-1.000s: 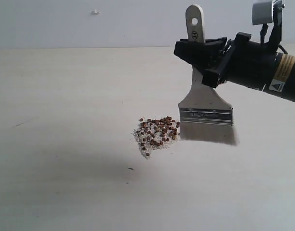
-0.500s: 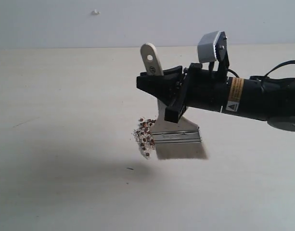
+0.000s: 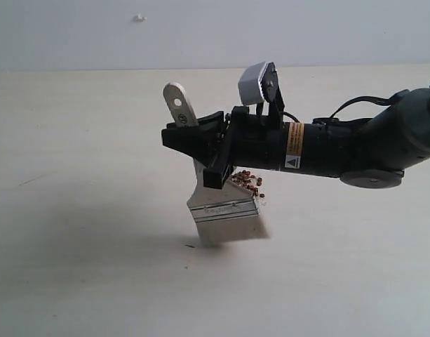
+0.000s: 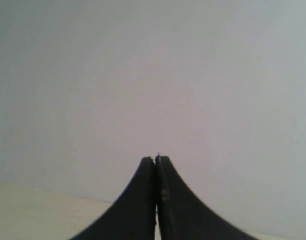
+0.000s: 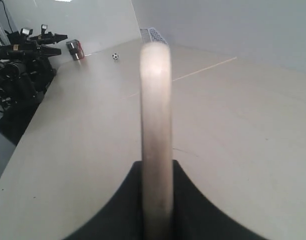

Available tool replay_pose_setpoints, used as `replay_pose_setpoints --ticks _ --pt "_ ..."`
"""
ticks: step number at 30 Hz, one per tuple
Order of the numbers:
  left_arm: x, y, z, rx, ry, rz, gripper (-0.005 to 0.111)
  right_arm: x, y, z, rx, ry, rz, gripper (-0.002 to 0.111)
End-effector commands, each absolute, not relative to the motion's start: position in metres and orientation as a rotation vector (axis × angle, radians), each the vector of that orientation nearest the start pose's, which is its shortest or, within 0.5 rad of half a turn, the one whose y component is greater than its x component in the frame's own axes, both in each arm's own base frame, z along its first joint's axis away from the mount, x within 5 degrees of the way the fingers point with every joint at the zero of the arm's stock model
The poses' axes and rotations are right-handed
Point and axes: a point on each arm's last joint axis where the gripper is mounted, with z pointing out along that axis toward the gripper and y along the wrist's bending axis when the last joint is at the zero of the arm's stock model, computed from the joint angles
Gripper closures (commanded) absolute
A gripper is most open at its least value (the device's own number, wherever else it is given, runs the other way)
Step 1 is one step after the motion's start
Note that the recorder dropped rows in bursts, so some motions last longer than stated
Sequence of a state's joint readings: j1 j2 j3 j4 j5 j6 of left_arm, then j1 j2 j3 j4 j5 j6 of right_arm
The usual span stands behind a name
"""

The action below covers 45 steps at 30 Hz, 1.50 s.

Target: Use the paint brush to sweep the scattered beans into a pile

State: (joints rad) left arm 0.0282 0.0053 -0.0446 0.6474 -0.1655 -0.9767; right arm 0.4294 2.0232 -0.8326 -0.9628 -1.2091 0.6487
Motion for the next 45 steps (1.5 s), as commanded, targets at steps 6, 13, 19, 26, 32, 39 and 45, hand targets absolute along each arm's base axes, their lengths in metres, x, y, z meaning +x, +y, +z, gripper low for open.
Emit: replay_pose_setpoints --ticks 6,13,19,26,32,39,45 --pt "0.051 -0.007 0.238 -0.152 1.315 -0.319 0.107 0.301 0.208 0.129 -0.772 1.559 1.116 0.108" --pt "0.051 -0.007 0.238 -0.152 1.315 -0.319 0.107 0.312 0.203 0.13 -0.702 1.518 0.975 0.108" --pt "0.051 -0.007 0.238 -0.152 1.315 -0.319 0.107 0.309 0.204 0.132 -0.726 1.512 0.995 0.108" --pt "0.051 -0.007 0.238 -0.152 1.315 -0.319 0.107 0.303 0.203 0.18 -0.694 1.434 1.084 0.108" --pt "0.051 -0.007 0.238 -0.152 1.315 -0.319 0.107 0.318 0.157 0.212 -0.405 1.796 0.947 0.108" --pt "0.051 -0.007 0.238 -0.152 1.315 -0.319 0.107 0.331 0.088 0.225 -0.315 2.087 0.898 0.108" --pt "0.051 -0.007 0.238 -0.152 1.315 -0.319 0.107 0.347 0.079 0.21 -0.334 2.247 1.045 0.108"
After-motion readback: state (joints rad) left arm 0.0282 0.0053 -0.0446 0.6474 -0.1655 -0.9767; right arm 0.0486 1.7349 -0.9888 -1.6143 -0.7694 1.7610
